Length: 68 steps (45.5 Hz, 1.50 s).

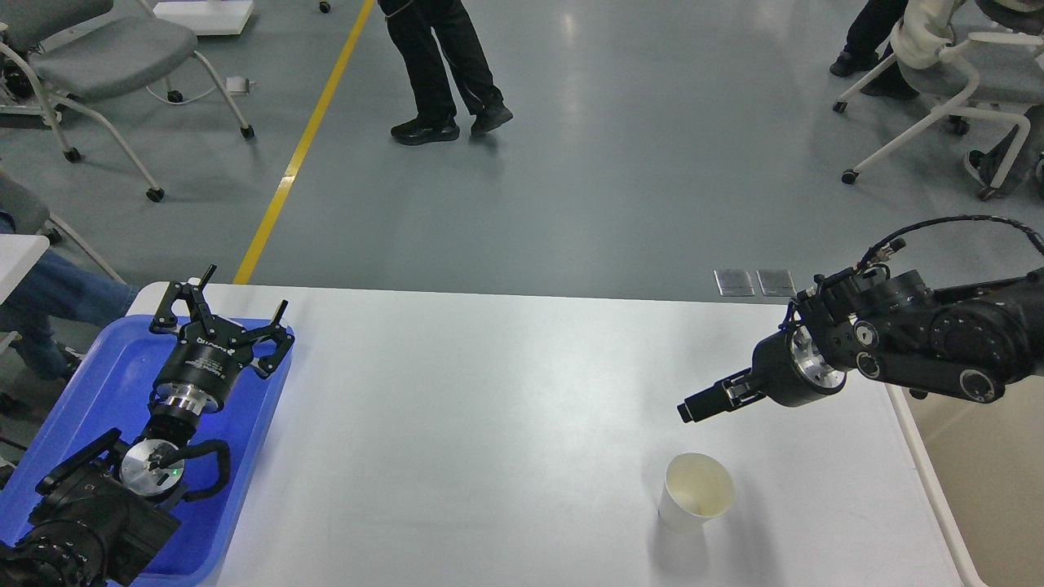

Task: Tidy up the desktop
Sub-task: 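Reach the right gripper down to the white paper cup, then close the right gripper on the rim of the paper cup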

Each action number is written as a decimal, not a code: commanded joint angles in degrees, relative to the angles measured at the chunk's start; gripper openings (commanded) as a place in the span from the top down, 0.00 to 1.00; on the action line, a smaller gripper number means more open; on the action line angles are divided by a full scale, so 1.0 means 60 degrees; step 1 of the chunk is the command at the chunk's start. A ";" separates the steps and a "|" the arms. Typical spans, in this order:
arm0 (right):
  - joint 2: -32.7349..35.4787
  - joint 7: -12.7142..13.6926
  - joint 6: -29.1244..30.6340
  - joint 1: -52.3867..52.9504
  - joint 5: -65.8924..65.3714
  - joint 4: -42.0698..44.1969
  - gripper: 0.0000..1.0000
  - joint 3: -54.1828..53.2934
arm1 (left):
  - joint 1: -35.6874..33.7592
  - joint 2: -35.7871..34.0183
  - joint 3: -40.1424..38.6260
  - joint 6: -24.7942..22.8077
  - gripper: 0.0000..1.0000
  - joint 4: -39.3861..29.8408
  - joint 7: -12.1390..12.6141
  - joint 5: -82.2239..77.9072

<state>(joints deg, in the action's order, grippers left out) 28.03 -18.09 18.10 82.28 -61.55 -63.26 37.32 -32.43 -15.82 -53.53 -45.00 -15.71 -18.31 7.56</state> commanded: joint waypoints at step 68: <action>0.0163 -0.1438 -0.3279 -0.2155 -0.1738 0.0406 0.38 0.0270 | 0.0000 0.0000 0.0000 0.0000 0.00 -0.0003 0.0005 0.0000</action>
<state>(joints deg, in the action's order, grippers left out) 29.17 -24.23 1.56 69.96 -69.91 -61.71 38.75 -32.43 -15.82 -53.53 -45.00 -15.73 -18.33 7.56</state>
